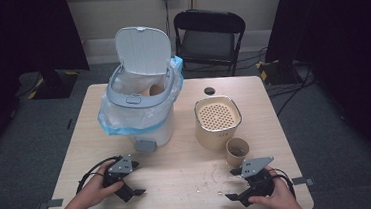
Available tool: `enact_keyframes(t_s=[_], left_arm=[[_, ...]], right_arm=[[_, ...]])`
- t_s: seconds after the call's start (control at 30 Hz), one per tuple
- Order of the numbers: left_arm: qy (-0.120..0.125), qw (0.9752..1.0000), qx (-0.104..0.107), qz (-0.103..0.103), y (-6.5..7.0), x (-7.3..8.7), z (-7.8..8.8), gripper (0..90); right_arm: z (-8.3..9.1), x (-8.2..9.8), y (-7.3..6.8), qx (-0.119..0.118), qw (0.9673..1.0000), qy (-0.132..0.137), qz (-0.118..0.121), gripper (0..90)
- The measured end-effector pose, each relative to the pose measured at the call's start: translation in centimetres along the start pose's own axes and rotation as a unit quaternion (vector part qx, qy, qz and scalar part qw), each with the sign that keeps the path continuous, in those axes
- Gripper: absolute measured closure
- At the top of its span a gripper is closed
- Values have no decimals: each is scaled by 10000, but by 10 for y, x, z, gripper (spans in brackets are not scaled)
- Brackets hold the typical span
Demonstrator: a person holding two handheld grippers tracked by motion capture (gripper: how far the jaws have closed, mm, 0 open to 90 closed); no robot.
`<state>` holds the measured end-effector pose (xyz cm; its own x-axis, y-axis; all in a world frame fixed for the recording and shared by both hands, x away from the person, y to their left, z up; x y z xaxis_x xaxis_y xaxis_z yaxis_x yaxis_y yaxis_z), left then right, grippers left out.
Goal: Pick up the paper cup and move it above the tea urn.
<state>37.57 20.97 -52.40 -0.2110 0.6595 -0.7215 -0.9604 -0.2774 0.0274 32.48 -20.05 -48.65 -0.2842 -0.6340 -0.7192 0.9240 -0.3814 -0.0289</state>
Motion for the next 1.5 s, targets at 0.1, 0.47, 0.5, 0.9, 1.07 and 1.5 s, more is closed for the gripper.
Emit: enact_keyframes(t_s=[0.1, 0.47, 0.5, 0.9, 1.07, 1.5], left_arm=[[0, 10000, 0, 0, 0, 0, 0, 0], [-5, 10000, 3, 2, 0, 0, 0, 0], [-3, 10000, 2, 5, 0, 0, 0, 0], [-4, 10000, 10, -9, 0, 0, 0, 0], [-7, 10000, 11, -12, 0, 0, 0, 0], [-5, 10000, 11, -14, 0, 0, 0, 0]], right_arm=[[3, 5, 1, 13, 10000, 7, -43, 179], [15, 17, 12, 270, 9995, -109, -140, 178], [16, 18, 14, 301, 9993, -112, -177, 178], [22, 23, 35, 612, 9971, -64, -437, 179], [21, 27, 43, 686, 9961, -34, -555, 179], [21, 29, 61, 918, 9929, 21, -757, 182]])
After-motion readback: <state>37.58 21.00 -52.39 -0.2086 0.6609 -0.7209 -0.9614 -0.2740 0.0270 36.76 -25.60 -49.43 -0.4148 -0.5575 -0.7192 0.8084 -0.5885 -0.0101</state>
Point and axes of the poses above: each handheld gripper's, and its own axes: z roughly backward along the jaws, x roughly out of its underside, y roughly to its right, the point moved 3 cm from there along -z, roughly forward along the jaws, and after that the axes turned 1 degree about x, right-handed, at the moved point
